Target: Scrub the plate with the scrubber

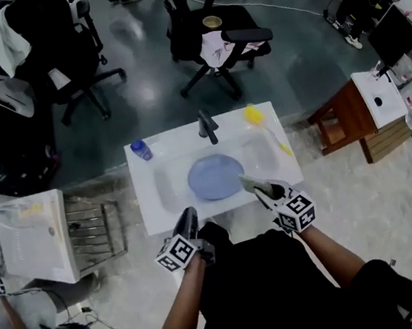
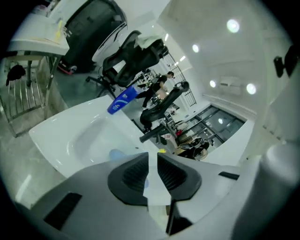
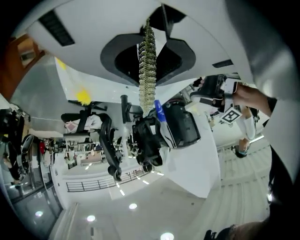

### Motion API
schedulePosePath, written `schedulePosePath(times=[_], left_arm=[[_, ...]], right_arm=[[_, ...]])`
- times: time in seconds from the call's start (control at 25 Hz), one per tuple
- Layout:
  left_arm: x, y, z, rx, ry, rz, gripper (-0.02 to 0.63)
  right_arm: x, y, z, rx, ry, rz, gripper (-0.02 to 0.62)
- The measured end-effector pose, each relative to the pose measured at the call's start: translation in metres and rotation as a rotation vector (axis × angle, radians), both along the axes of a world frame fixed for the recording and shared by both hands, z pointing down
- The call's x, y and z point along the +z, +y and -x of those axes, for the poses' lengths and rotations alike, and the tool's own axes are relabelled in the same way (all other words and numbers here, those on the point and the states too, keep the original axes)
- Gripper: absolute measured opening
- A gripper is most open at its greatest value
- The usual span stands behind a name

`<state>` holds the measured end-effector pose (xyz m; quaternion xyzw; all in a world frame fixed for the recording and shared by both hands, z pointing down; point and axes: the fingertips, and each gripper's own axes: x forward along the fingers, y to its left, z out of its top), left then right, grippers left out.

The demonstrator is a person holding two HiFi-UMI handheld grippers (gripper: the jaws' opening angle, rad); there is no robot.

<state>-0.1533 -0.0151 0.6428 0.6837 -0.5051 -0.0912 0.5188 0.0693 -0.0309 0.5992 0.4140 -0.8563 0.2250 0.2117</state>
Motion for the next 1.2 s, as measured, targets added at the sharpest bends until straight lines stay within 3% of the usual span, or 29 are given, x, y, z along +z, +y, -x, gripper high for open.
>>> schedulePosePath(times=[0.08, 0.32, 0.44, 0.6, 0.72, 0.92, 1.2], left_arm=[[-0.023, 0.027, -0.021, 0.004, -0.036, -0.099, 0.037], [-0.078, 0.124, -0.084, 0.105, -0.360, -0.375, 0.005], [-0.093, 0.184, -0.107, 0.127, -0.452, -0.413, 0.003], [-0.102, 0.249, -0.136, 0.113, -0.477, -0.403, 0.003], [-0.122, 0.292, -0.155, 0.182, -0.592, -0.461, 0.003], [-0.129, 0.328, -0.153, 0.156, -0.578, -0.445, 0.003], [-0.148, 0.333, -0.122, 0.143, -0.601, -0.489, 0.003]], right_arm=[[-0.021, 0.024, -0.017, 0.021, -0.023, -0.063, 0.061], [-0.062, 0.115, -0.074, 0.135, -0.171, -0.183, 0.061], [-0.071, 0.177, -0.110, 0.184, -0.188, -0.203, 0.061], [-0.078, 0.248, -0.155, 0.193, -0.142, -0.223, 0.061], [-0.086, 0.295, -0.175, 0.215, -0.109, -0.227, 0.061], [-0.100, 0.334, -0.186, 0.256, -0.113, -0.254, 0.061], [-0.113, 0.349, -0.163, 0.267, -0.063, -0.262, 0.060]])
